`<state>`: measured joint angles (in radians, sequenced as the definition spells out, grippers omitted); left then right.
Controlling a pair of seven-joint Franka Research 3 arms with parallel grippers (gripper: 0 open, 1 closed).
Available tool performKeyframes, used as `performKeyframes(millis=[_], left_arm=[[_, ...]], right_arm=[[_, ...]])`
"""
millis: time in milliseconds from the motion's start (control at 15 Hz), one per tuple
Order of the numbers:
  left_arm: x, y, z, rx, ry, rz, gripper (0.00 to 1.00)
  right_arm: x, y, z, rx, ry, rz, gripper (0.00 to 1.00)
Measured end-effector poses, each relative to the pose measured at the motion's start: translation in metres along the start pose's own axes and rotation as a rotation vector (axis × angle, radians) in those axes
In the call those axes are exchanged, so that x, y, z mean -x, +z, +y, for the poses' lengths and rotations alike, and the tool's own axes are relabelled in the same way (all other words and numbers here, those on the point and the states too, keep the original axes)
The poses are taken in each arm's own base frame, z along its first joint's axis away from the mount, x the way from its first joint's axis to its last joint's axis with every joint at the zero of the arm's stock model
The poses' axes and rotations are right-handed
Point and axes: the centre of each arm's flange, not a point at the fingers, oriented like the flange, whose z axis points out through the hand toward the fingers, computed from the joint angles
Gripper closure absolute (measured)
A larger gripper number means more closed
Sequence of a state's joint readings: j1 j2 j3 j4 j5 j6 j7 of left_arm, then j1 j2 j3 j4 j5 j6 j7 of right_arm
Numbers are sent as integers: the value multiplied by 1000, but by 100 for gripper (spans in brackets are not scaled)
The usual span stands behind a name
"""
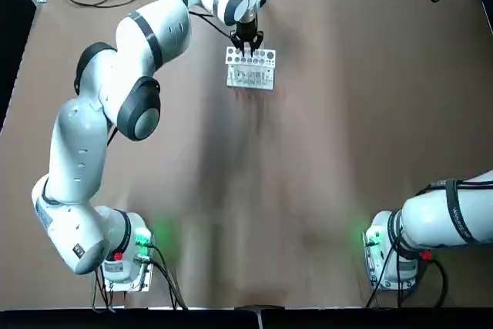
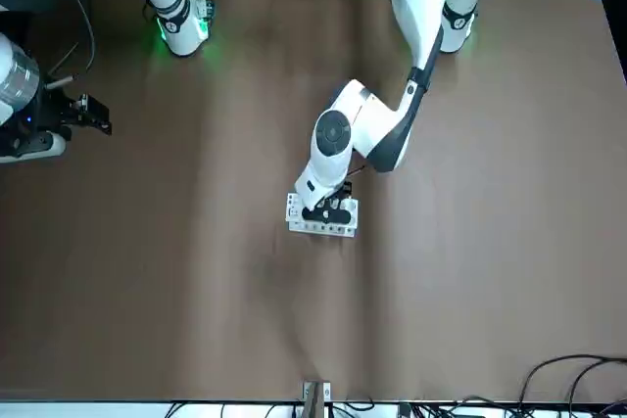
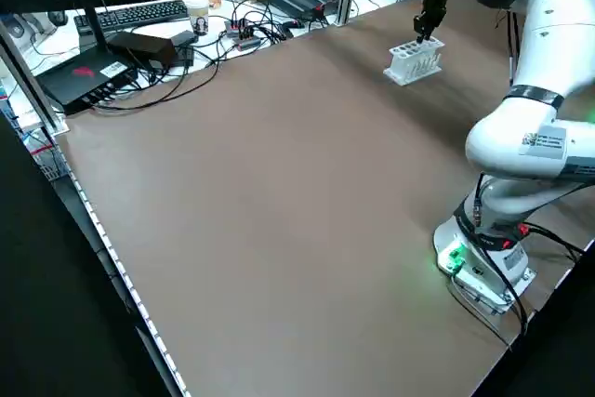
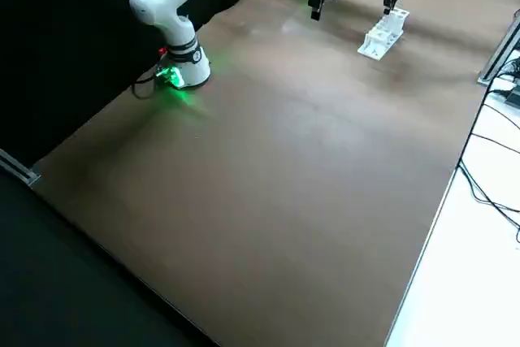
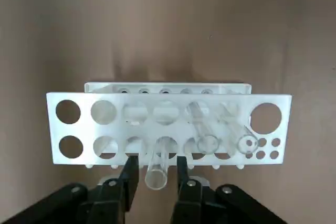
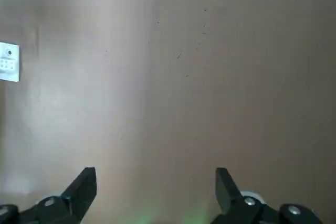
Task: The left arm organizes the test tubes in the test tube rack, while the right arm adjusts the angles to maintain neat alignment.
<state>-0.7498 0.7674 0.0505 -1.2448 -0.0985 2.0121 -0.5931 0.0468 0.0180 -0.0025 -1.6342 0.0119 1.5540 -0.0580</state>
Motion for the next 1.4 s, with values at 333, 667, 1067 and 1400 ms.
performKeyframes(millis=[333,667,1067,1400], left_arm=[[0,0,0,0,0,0,63],[0,0,0,0,0,0,65],[0,0,0,-1,0,-1,66],[0,1,0,-2,0,-2,67]], right_arm=[[0,0,-1,0,-2,0,0],[0,0,-3,0,-6,-1,0],[0,0,-7,1,-13,-3,0],[0,1,-9,1,-16,-3,0]])
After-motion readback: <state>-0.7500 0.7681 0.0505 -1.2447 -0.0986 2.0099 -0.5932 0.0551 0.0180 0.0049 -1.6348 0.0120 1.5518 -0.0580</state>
